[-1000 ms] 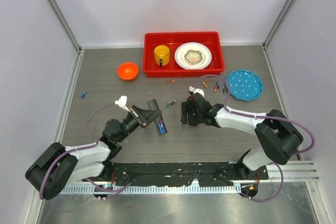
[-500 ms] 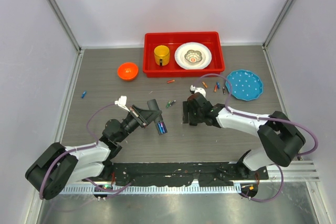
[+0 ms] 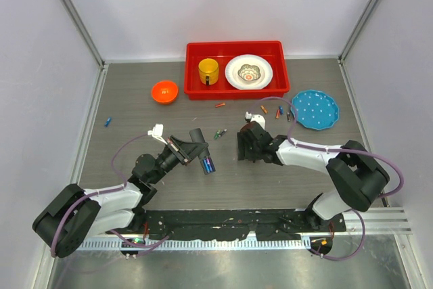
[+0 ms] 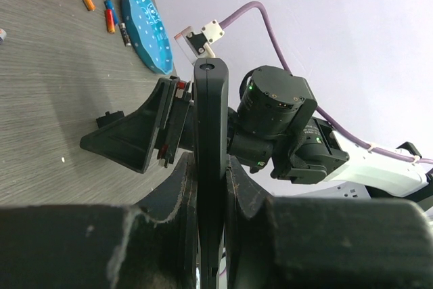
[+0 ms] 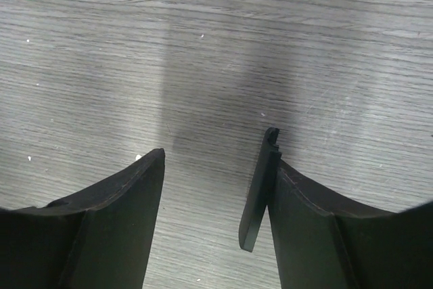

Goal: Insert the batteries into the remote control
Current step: Adjust the battery cover at the center of the board.

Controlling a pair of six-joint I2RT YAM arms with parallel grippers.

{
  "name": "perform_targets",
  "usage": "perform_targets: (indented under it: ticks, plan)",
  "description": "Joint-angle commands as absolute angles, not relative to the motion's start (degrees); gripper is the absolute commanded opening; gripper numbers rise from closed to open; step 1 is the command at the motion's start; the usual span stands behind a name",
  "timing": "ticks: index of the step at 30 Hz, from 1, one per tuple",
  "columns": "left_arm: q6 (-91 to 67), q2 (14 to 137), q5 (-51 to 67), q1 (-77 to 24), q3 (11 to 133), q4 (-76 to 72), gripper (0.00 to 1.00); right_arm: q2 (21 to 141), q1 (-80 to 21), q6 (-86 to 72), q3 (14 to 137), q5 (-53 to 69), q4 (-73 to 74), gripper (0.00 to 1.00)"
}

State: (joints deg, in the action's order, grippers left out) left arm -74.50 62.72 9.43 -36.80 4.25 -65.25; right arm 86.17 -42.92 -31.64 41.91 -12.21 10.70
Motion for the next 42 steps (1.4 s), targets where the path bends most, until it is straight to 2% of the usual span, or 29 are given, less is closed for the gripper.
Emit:
perform_targets:
  ticks: [1,3,4,6,7,11,16,19,26,29,30,33,36,42]
  plan:
    - [-73.5,62.2,8.8,-37.0,4.1,-67.4,0.00,86.8,-42.7,-32.9,39.3,-14.8,11.1,0.56]
    - [-73.5,62.3,8.9,-37.0,4.1,-67.5,0.00,86.2,-42.3,-33.3,38.8,-15.3,11.1,0.44]
    - [-73.5,62.4,8.9,-37.1,4.1,-67.5,0.00,86.0,-42.0,-33.6,38.1,-15.5,11.2,0.32]
    - [-73.6,62.5,8.9,-37.0,4.1,-67.5,0.00,85.4,-41.1,-33.7,37.5,-15.6,11.5,0.21]
    - [-73.6,62.4,8.9,-37.0,4.1,-67.5,0.00,85.3,-40.9,-33.9,36.8,-15.7,11.6,0.12]
    - [-73.6,62.3,9.0,-37.0,4.0,-67.5,0.00,80.6,-40.6,-33.6,34.0,-14.3,7.9,0.01]
    - [-73.7,62.3,8.6,-37.0,4.0,-67.5,0.00,69.3,-39.4,-37.5,25.9,-0.4,-8.8,0.01]
    - [-73.8,62.5,8.6,-37.1,4.2,-67.8,0.00,71.1,-38.5,-42.3,23.7,6.1,-14.8,0.01]
    - [-74.2,61.8,8.6,-37.1,3.8,-68.0,0.00,77.6,-38.2,-46.9,19.9,5.0,-21.6,0.02]
    - [-74.1,61.3,8.4,-37.1,3.6,-67.4,0.00,79.0,-38.1,-46.2,19.9,1.5,-18.6,0.20]
    - [-74.1,60.9,8.4,-37.1,3.5,-67.2,0.00,78.9,-38.1,-46.1,19.8,0.6,-17.6,0.31]
    - [-73.8,60.6,8.1,-37.1,3.5,-66.4,0.00,77.5,-38.0,-45.4,19.5,-2.7,-14.4,0.40]
    - [-73.7,60.8,8.1,-37.1,3.7,-66.2,0.00,76.6,-37.8,-44.7,19.5,-4.5,-11.5,0.45]
    - [-73.7,62.1,8.6,-37.1,4.3,-66.6,0.00,73.7,-37.2,-43.3,20.0,-7.4,-6.0,0.47]
